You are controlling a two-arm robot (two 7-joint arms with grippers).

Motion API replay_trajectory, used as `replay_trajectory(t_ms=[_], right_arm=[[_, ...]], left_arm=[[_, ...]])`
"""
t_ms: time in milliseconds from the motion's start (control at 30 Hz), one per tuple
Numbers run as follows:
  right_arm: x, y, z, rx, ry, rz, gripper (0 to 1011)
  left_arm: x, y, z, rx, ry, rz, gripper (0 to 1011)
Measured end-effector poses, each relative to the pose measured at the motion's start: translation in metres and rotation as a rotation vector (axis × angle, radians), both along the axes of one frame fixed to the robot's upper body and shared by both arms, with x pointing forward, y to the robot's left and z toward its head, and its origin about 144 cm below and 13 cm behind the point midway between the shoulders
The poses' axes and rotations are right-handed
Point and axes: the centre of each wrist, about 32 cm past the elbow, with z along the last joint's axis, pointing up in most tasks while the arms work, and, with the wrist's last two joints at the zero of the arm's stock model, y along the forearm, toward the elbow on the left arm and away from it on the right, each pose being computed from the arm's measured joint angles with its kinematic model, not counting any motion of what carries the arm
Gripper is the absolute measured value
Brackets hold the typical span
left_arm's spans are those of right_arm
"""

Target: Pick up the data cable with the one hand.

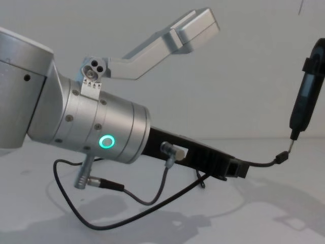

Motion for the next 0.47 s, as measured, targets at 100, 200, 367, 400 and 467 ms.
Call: replay_trajectory(t_ms=[100, 200, 367, 400, 467], right_arm=[[0.0001, -0.0001, -0.0003, 0.001, -0.001, 0.0, 279], [0.0002, -0.0001, -0.0005, 0.002, -0.002, 0.0, 279], [0.0003, -0.0002, -0.0006, 0.002, -0.003, 0.0, 279], [0.0003, -0.0002, -0.0007, 0.002, -0.003, 0.0, 279], [0.0003, -0.0002, -0.0006, 0.003, -0.003, 0.0, 279]], left_arm=[[0.0, 0.0, 0.0, 0.0, 0.0, 0.0, 44], [0.0, 0.0, 0.0, 0.0, 0.0, 0.0, 44], [0.0, 0.0, 0.0, 0.0, 0.0, 0.0, 44], [0.0, 0.0, 0.0, 0.0, 0.0, 0.0, 44], [0.0, 0.0, 0.0, 0.0, 0.0, 0.0, 44]])
